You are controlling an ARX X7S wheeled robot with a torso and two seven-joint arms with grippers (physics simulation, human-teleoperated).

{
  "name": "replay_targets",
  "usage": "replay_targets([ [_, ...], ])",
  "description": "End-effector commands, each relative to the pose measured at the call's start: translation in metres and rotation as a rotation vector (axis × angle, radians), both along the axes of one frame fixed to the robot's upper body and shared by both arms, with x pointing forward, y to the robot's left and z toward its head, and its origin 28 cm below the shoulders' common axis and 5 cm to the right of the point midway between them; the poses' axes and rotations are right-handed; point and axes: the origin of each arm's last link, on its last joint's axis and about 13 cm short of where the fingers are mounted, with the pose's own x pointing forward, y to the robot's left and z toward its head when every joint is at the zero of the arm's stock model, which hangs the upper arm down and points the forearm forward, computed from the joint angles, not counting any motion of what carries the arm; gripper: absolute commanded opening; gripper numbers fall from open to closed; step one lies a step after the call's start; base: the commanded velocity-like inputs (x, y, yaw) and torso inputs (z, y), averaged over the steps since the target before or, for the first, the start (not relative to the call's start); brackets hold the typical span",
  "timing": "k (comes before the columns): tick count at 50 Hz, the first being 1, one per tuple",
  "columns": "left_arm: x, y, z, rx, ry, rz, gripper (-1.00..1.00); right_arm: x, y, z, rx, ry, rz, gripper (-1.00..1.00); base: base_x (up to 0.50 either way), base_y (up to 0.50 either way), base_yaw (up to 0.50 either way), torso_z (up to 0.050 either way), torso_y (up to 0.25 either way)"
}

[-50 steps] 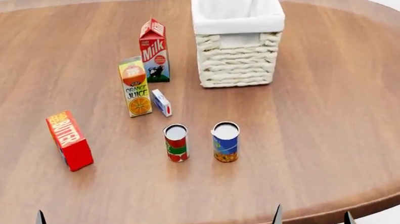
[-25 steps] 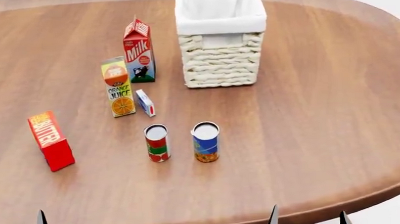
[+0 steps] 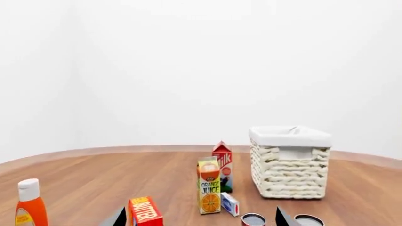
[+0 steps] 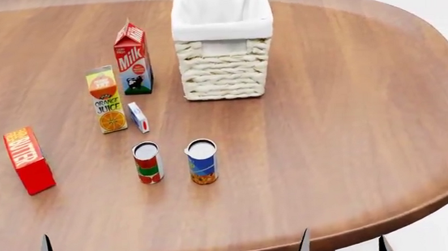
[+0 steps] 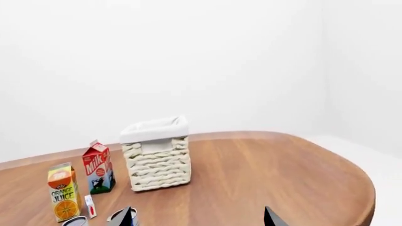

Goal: Pick up the alphabet soup, and put it in the basket.

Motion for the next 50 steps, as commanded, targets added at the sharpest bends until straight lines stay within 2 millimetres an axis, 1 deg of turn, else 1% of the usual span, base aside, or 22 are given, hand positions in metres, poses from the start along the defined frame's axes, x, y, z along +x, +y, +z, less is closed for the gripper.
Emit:
replay_targets([
  [1, -0.0001, 0.0004, 0.0003, 0.001, -0.002, 0.002, 1.00, 0.0000, 0.0016, -0.0002, -0.010, -0.013, 0.005, 1.00, 0.25, -0.07, 0.00, 0.000, 0.000],
  [27, -0.0007, 0.0009, 0.0005, -0.003, -0.010, 0.002, 1.00, -0.0033, 0.0052, 0.0003, -0.010, -0.031, 0.047, 1.00, 0.32, -0.07, 0.00, 0.000, 0.000],
  [50, -0.0026, -0.0005, 0.0039, -0.006, -0.022, 0.004, 1.00, -0.0048, 0.0037, 0.0033, 0.016, -0.062, 0.062, 1.00, 0.07, -0.03, 0.00, 0.000, 0.000],
])
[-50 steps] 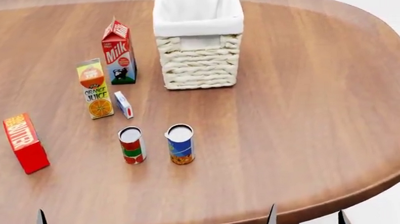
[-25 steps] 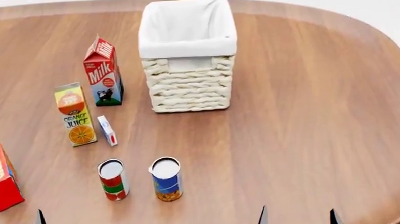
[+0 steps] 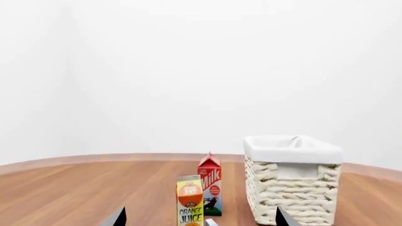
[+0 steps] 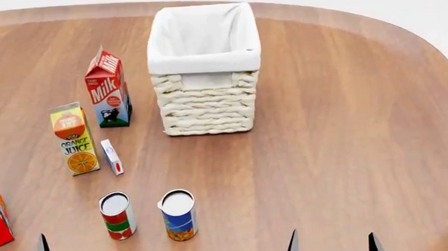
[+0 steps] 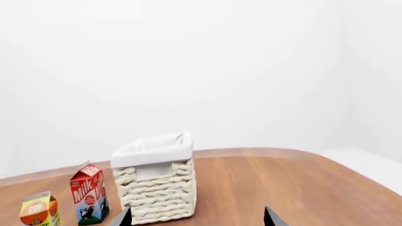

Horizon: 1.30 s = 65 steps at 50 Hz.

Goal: Pick up the alphabet soup, and put it in the basket.

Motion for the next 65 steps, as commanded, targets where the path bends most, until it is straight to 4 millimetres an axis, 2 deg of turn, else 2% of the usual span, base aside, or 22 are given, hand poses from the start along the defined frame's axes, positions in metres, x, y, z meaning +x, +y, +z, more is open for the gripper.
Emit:
replay_targets([
  [1, -0.0009, -0.0002, 0.0008, -0.002, -0.005, 0.001, 1.00, -0.0008, 0.0001, 0.0001, 0.008, -0.008, 0.011, 1.00, 0.12, -0.08, 0.00, 0.000, 0.000],
  [36, -0.0005, 0.0013, 0.0019, -0.007, -0.013, 0.011, 1.00, -0.0012, 0.0052, -0.0031, -0.020, -0.003, 0.053, 1.00, 0.12, -0.06, 0.00, 0.000, 0.000],
  [65, -0.0008, 0.0013, 0.0008, -0.004, -0.010, 0.011, 1.00, -0.0008, 0.0050, -0.0050, -0.027, 0.007, 0.052, 1.00, 0.23, -0.06, 0.00, 0.000, 0.000],
])
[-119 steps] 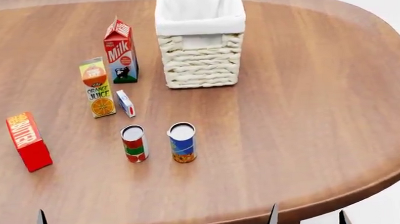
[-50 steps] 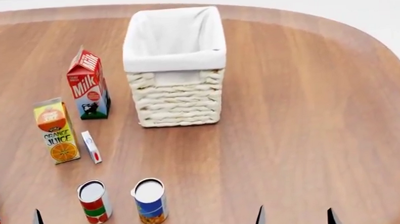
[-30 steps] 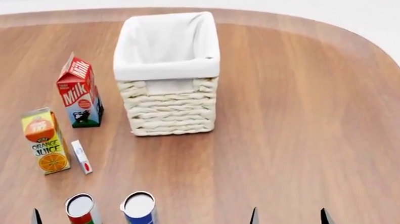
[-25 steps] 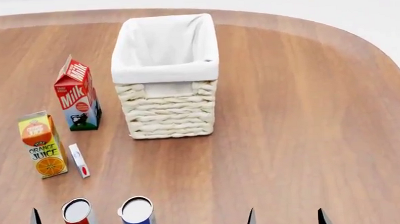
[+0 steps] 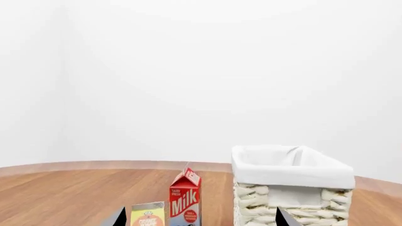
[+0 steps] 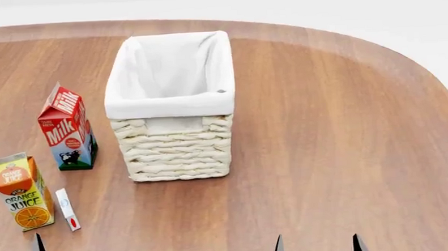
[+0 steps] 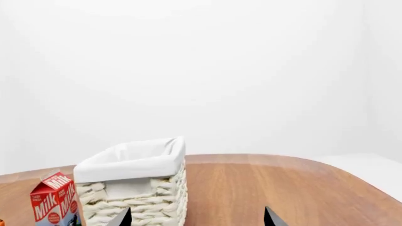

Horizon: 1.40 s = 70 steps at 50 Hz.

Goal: Pick up the alphabet soup, and put it in the basket.

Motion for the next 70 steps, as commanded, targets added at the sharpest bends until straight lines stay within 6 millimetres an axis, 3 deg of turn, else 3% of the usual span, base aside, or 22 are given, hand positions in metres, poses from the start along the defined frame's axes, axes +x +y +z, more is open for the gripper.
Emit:
replay_targets([
  [1, -0.0004, -0.0003, -0.0005, 0.003, 0.003, -0.001, 1.00, 0.0001, 0.0005, -0.0013, -0.007, 0.002, 0.003, 1.00, 0.23, -0.07, 0.00, 0.000, 0.000],
  [11, 0.0005, -0.0002, -0.0004, 0.000, -0.001, -0.002, 1.00, -0.0005, 0.0026, -0.0019, -0.078, -0.025, 0.003, 1.00, 0.23, -0.07, 0.00, 0.000, 0.000],
  [49, 0.0009, 0.0000, 0.0005, -0.001, -0.002, -0.003, 1.00, -0.0023, 0.0032, 0.0002, -0.078, -0.064, -0.003, 1.00, 0.24, 0.00, 0.00, 0.000, 0.000],
  [70, -0.0007, -0.0005, 0.0013, -0.010, -0.013, 0.004, 1.00, -0.0024, 0.0023, -0.0006, -0.067, -0.060, -0.007, 1.00, 0.21, 0.23, 0.00, 0.000, 0.000],
])
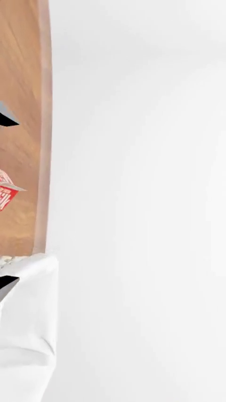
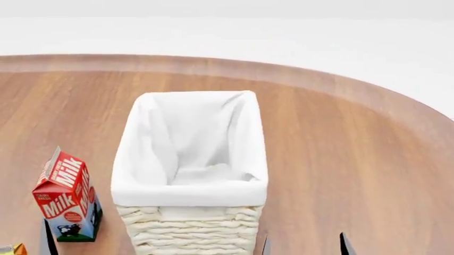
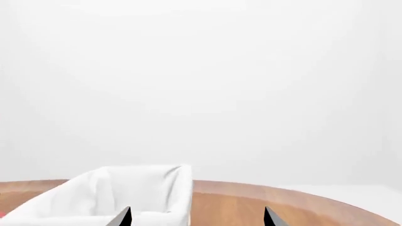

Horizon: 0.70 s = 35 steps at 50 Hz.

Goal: Pick up the alphabet soup, and put it in the basket.

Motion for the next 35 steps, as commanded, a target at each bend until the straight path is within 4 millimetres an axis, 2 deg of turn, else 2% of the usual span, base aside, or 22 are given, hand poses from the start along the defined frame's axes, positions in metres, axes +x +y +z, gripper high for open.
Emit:
replay_targets([
  [1, -0.001, 0.000, 0.000, -0.001, -0.001, 0.001, 1.00, 0.000, -0.001, 0.000, 0.033, 0.015, 0.001, 1.00, 0.21, 0.27, 0.00, 0.000, 0.000],
  [18, 0.000, 0.000, -0.001, -0.004, 0.005, -0.005, 1.00, 0.002, -0.004, 0.000, 0.042, 0.016, 0.002, 1.00, 0.00, 0.00, 0.00, 0.000, 0.001],
  [23, 0.000, -0.003, -0.002, -0.004, 0.010, -0.013, 1.00, 0.008, -0.009, 0.005, 0.026, 0.016, 0.016, 1.00, 0.00, 0.00, 0.00, 0.000, 0.000],
  [27, 0.002, -0.002, -0.003, -0.005, 0.010, -0.012, 1.00, 0.018, -0.017, 0.010, -0.010, 0.031, 0.065, 1.00, 0.00, 0.00, 0.00, 0.000, 0.000],
  [31, 0.003, -0.003, -0.003, -0.003, 0.012, -0.015, 1.00, 0.029, -0.027, 0.017, 0.049, 0.047, 0.116, 1.00, 0.00, 0.00, 0.00, 0.000, 0.000],
  [35, 0.004, -0.003, -0.004, -0.002, 0.014, -0.023, 1.00, 0.035, -0.033, 0.022, 0.076, 0.091, 0.274, 1.00, 0.00, 0.00, 0.00, 0.000, 0.000],
])
